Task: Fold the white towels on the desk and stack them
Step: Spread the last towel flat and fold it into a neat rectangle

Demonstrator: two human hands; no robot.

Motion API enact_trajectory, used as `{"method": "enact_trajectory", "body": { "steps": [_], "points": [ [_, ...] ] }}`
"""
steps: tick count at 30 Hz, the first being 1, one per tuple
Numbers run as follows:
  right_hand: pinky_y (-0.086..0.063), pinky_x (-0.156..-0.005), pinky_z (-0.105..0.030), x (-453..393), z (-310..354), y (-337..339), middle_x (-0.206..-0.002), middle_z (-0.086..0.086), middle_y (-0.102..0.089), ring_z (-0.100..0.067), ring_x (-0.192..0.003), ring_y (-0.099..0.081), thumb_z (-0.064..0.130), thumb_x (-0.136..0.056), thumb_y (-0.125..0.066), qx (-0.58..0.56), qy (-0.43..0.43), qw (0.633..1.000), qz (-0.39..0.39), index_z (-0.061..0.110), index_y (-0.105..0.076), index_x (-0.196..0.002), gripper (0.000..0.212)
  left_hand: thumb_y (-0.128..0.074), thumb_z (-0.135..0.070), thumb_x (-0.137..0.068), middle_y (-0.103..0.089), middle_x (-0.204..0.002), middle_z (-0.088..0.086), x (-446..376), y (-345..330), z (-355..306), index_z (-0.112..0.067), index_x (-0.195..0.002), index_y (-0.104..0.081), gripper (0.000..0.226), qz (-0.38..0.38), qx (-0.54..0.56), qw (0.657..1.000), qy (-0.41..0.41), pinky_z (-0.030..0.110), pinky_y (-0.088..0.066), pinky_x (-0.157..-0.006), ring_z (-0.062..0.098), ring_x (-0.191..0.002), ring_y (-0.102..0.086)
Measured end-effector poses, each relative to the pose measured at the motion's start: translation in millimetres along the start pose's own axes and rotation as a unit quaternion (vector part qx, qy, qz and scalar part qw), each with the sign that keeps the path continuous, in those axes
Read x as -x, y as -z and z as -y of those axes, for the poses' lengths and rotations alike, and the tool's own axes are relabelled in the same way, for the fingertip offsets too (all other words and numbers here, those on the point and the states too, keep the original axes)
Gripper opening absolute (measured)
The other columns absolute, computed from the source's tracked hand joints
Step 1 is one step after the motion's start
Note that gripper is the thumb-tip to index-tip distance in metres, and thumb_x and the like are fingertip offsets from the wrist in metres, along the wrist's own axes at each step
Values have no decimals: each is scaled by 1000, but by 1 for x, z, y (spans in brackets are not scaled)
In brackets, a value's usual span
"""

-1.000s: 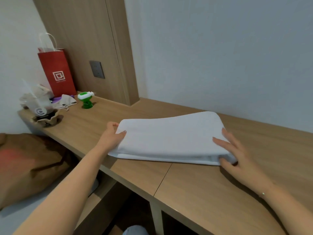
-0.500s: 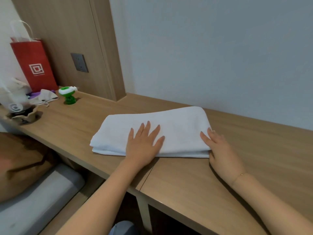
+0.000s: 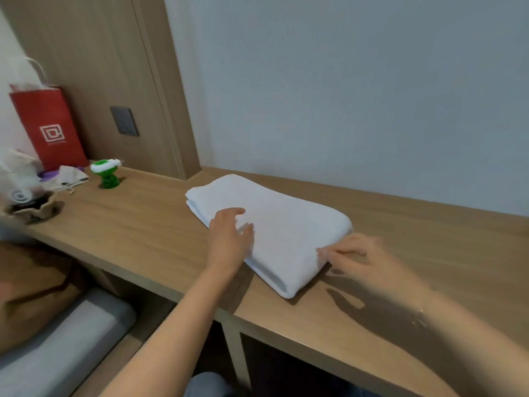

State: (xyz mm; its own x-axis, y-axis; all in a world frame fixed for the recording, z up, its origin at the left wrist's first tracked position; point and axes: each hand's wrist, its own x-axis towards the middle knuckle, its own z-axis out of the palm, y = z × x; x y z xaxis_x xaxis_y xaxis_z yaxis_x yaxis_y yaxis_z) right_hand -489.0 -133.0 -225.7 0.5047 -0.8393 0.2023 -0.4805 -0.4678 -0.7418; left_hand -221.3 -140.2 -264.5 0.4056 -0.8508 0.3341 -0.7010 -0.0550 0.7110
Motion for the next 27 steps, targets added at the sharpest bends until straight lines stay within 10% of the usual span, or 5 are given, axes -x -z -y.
{"method": "enact_trajectory", "body": {
  "steps": [4,10,16,27],
  "points": [
    [-47,-75,-14,-34,-33,23,-92,6,-73,-5,-84,-64,19,-92,-61,-95,-61,967,-226,19,-74,-94,13,-62,-49,-89,-53,-92,-11,67,0,-25,-28,-110,-48,32,-10,95,992,85,18,-40,-59,2,-79,-58],
    [-40,-60,-27,-78,-58,1,-77,-5,-62,-19,-67,-53,39,-94,-57,-146,-161,970,-111,8,-70,-93,33,-62,-49,-90,-64,-79,5,99,-12,-54,-31,-120,-34,45,90,169,967,165,17,-49,-54,6,-63,-62],
    [-28,-57,-32,-58,-71,-29,-61,-2,-53,-17,-61,-47,41,-100,-44,-31,-83,986,-142,9,-54,-65,48,-59,-44,-93,-49,-61,-3,114,-8,-45,-33,-109,-53,21,-21,164,976,139,15,-42,-50,1,-52,-49],
    [-23,-51,-31,-27,-58,-37,-57,1,-43,-20,-56,-42,43,-98,-44,115,-127,977,-126,18,-38,-59,46,-62,-39,-91,-58,-88,-14,140,12,-32,-42,-88,-56,7,-22,87,987,130,18,-40,-61,0,-77,-56]
  ]
}}
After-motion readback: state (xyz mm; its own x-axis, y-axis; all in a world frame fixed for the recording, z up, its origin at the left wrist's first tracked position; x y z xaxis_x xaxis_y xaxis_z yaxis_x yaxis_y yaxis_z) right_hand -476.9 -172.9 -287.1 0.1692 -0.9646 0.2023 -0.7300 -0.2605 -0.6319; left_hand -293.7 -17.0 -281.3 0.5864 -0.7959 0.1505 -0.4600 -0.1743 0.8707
